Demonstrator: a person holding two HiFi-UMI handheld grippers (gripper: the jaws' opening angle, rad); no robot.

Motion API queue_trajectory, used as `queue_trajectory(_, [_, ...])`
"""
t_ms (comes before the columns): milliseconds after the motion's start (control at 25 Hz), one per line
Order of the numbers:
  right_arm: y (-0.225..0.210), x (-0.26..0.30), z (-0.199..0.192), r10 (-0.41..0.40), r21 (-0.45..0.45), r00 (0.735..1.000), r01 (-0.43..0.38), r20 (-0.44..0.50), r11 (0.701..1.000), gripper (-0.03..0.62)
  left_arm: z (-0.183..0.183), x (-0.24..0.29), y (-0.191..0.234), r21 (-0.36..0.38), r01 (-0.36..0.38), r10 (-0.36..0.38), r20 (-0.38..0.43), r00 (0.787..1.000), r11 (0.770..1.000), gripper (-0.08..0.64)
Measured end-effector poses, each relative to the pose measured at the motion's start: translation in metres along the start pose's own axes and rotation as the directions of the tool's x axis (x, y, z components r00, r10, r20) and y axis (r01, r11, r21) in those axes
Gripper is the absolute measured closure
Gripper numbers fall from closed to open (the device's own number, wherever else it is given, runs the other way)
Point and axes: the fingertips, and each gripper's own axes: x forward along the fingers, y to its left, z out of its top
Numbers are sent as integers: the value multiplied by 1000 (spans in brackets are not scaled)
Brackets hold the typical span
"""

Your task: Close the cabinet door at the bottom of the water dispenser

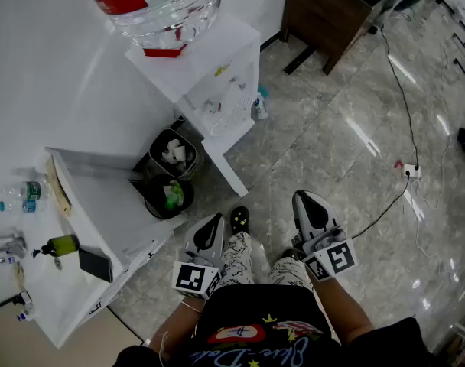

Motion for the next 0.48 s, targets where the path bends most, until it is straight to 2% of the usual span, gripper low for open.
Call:
queue_trajectory(80, [-5, 39, -31, 5, 15, 999, -5, -47, 1000, 575, -22, 34, 14, 60, 33, -33, -4, 999, 998, 571])
queue_trajectory(120, [-6, 55, -45, 13, 16, 998, -12, -58, 1000, 577, -35, 49, 21, 66, 38, -38, -7, 999, 997, 571])
queue_trajectory(240, [-10, 90, -84, 53, 3, 997, -53, -64, 999, 577, -80, 87, 50, 30, 19, -17, -48, 999, 999, 571])
queue_trajectory(320, [-23, 102, -121, 56, 61, 994, -50, -96, 997, 576, -113, 106, 66, 34, -7, 10, -93, 996, 999, 571])
queue_trajectory(400, [-39, 106, -162, 50, 126, 988, -31, -147, 992, 576, -142, 116, 81, 11, -51, 52, -122, 991, 999, 571])
queue_trajectory(480, [-58, 117, -196, 68, 111, 982, -49, -176, 993, 576, -171, 138, 102, -38, -108, 103, -126, 987, 993, 571])
